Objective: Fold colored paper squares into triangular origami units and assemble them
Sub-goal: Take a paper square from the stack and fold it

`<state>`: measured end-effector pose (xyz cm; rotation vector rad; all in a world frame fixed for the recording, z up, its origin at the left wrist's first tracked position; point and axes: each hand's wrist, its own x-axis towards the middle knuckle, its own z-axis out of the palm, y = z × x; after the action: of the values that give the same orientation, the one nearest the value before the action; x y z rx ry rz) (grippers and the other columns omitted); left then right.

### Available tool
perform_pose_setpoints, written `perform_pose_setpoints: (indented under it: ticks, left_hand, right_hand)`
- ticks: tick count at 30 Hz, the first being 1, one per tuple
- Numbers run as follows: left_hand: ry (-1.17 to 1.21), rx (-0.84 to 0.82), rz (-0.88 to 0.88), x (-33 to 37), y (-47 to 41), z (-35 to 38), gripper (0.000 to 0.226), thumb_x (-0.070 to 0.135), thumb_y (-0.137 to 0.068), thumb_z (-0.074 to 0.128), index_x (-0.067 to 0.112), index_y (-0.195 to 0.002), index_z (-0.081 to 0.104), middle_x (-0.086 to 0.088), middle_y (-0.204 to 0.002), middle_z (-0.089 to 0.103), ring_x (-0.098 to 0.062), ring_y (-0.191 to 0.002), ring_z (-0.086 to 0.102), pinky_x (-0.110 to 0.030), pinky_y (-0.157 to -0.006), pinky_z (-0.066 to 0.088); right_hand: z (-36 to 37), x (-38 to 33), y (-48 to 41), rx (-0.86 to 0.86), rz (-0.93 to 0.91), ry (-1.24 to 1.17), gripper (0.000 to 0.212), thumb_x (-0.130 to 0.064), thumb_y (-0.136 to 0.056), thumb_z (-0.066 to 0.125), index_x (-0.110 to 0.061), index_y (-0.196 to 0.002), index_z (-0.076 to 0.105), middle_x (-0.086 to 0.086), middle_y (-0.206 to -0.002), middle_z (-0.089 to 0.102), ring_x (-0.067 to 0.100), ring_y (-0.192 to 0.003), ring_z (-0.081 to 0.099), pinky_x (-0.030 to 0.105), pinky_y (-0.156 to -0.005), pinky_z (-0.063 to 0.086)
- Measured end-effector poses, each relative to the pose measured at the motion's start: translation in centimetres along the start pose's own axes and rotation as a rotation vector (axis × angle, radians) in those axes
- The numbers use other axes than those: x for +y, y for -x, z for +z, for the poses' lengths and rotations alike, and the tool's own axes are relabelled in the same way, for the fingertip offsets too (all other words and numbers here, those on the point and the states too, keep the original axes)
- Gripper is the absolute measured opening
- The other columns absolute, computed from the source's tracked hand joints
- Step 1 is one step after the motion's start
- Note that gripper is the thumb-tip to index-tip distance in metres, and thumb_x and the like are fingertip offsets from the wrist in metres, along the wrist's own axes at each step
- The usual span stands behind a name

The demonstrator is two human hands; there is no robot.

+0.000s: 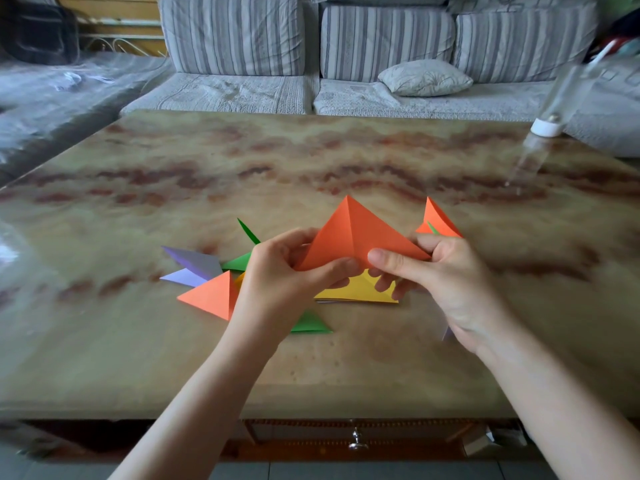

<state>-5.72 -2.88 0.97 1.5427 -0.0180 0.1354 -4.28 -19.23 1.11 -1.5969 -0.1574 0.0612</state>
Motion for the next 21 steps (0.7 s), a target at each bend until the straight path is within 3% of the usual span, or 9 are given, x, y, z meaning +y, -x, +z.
perform_pose_setpoints:
  ticks: [6,12,17,21]
  left_hand:
    - [0.005,0.028,-0.002,0.0,0.0,0.0,0.023,0.000,-0.065,0.080,0.012,-0.083,0.070,-0.006,-0.074,0.074,-0.015,-0.062,0.070,-0.020,-0.063,0.057]
    - [0.017,0.064,0.009,-0.1,0.1,-0.1,0.023,0.003,-0.066,0.080,0.016,-0.081,0.069,0.000,-0.068,0.073,-0.012,-0.060,0.070,-0.018,-0.060,0.056]
    - [-0.024,0.072,0.027,-0.2,0.1,0.1,0.020,0.003,-0.068,0.079,0.016,-0.081,0.070,-0.003,-0.074,0.074,-0.009,-0.062,0.067,-0.027,-0.067,0.059]
    - [-0.001,0.031,0.009,-0.1,0.0,0.1,0.017,0.003,-0.072,0.077,0.015,-0.082,0.069,-0.001,-0.065,0.073,-0.009,-0.060,0.068,-0.018,-0.059,0.055]
  right_hand:
    - [-0.1,0.0,0.1,-0.028,0.069,-0.051,0.034,-0.030,-0.055,0.076,-0.009,-0.080,0.069,0.007,-0.072,0.070,0.015,-0.058,0.062,0.024,-0.049,0.046]
    - [0.7,0.4,0.3,-0.049,0.071,-0.038,0.014,-0.019,-0.064,0.075,-0.009,-0.074,0.071,0.001,-0.064,0.069,0.013,-0.054,0.061,0.021,-0.048,0.044]
    - [1.2,0.7,0.3,0.001,0.008,-0.068,0.002,-0.006,-0.077,0.070,-0.006,-0.074,0.071,0.006,-0.066,0.068,0.014,-0.053,0.059,0.021,-0.048,0.044]
    - [1.2,0.6,0.3,0.006,-0.029,-0.086,0.001,-0.006,-0.078,0.068,-0.006,-0.078,0.069,0.009,-0.070,0.067,0.016,-0.055,0.059,0.022,-0.048,0.045]
